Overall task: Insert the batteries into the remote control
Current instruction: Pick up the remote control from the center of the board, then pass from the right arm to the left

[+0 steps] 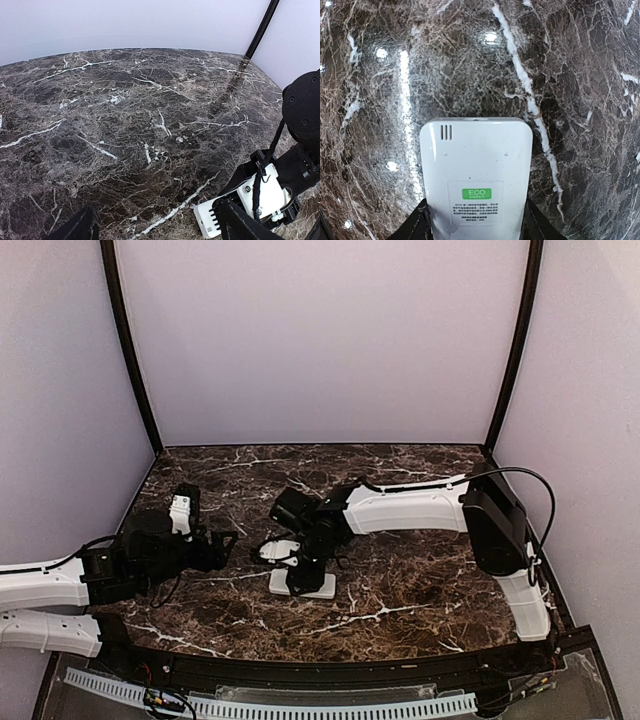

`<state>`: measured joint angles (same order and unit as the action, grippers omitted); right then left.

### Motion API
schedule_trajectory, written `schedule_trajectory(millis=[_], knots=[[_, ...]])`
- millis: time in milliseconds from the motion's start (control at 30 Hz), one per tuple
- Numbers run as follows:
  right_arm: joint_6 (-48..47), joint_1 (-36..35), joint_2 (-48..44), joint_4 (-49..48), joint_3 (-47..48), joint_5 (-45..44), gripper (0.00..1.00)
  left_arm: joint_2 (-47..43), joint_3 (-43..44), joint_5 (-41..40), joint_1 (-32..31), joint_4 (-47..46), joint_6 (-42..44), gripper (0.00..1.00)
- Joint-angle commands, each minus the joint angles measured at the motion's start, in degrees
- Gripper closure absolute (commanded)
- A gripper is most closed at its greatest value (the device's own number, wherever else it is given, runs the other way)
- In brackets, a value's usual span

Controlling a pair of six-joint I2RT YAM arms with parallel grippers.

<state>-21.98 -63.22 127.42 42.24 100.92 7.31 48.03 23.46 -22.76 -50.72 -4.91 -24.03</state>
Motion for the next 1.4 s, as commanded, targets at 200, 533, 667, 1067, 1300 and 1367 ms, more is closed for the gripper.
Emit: schedule_trajectory(millis=[200,533,667,1067,1300,1367], knots=[[7.5,0.8,0.35,3.32,4.22,1.4,0.63,-0.14,-1.16,0.32,0.23,-1.24,0.83,0.19],[36.38,8.92,-6.52,-4.3,1.65,1.93,0.72,1.34,-3.03,5.01,0.28,-7.09,-2.22,0.2],[46.68,9.53,-7.55,-6.95,1.85,-0.8,0.73,6.63,-2.59,10.29,0.31,-13.04,-5.34,0.17],[62.11,8.14,-15.07,-23.23,-5.9,-7.79,0.76,24.35,4.04,26.71,1.14,-28.55,-10.49,0.02],[63.57,6.56,-16.42,-25.08,-7.62,-9.58,0.78,31.25,8.21,31.21,3.69,-30.62,-14.48,0.05],[63.78,6.33,-16.71,-25.53,-7.97,-9.51,0.79,32.46,9.25,31.53,3.89,-30.67,-14.71,0.06]])
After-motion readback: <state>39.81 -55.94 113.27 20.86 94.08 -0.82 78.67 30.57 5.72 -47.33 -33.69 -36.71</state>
